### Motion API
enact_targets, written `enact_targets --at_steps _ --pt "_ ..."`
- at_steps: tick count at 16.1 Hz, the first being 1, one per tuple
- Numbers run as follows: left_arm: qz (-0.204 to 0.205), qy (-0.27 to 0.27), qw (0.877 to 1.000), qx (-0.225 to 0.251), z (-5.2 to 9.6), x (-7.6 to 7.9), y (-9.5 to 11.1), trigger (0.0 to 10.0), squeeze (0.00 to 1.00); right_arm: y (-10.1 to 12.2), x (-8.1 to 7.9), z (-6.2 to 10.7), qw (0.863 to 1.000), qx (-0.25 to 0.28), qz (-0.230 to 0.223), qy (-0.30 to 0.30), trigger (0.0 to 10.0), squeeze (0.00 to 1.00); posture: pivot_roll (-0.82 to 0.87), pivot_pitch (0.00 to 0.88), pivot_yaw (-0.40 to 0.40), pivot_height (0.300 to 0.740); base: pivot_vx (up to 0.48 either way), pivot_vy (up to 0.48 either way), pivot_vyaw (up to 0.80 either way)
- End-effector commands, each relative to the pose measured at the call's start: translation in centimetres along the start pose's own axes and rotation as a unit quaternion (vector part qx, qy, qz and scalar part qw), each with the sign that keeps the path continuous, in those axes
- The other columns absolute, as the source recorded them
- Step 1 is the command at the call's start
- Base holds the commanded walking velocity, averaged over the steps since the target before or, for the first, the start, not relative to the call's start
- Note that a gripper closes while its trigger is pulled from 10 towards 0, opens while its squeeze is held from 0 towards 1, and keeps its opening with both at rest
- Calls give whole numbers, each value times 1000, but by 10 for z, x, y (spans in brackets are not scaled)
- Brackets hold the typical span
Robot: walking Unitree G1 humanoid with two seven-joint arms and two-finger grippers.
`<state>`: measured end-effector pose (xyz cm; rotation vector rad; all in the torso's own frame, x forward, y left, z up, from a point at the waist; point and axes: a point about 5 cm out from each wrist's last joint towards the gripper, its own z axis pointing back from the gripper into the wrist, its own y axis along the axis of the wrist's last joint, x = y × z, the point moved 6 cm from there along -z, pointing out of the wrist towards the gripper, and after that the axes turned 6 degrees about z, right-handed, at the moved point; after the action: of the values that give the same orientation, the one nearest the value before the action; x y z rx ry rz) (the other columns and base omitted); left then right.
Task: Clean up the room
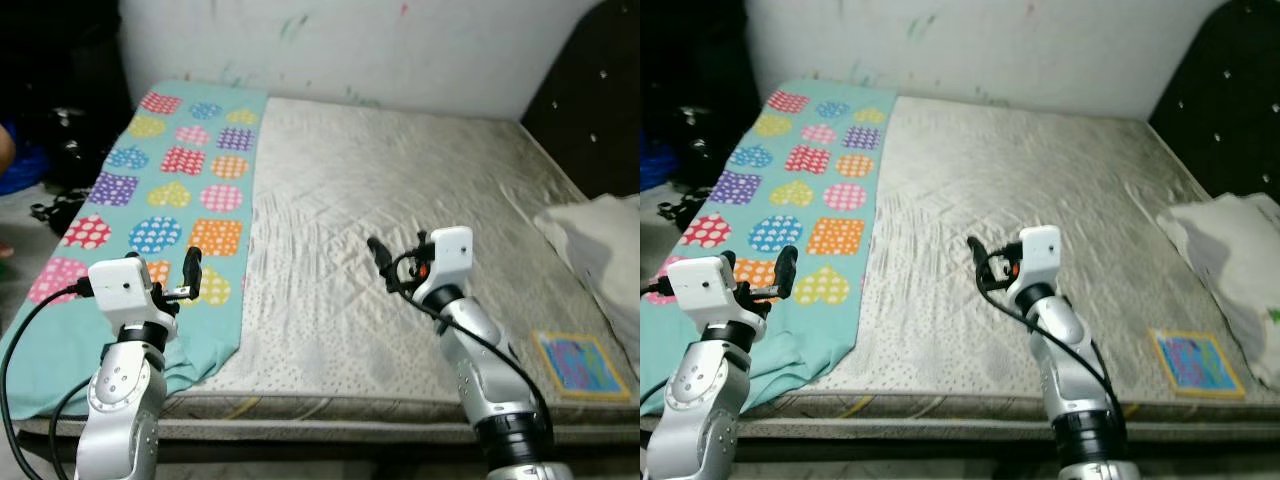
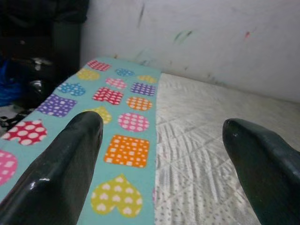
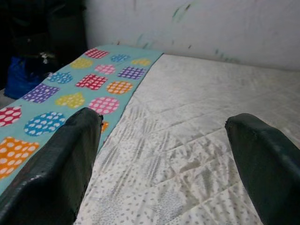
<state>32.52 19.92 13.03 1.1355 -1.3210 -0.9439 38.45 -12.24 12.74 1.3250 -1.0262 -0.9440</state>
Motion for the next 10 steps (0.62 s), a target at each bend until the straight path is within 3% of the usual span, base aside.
enact_targets --at_steps 1,10 --pt "5 -8 1000 -4 0 6 -3 10000 0 -4 6 3 1000 -7 1 -8 10000 0 -6 30 -80 740 0 476 0" --pt "4 -6 1000 -4 -1 6 -2 10000 0 -5 5 2 1000 -9 -1 -5 10000 0 -3 35 -78 740 0 476 0"
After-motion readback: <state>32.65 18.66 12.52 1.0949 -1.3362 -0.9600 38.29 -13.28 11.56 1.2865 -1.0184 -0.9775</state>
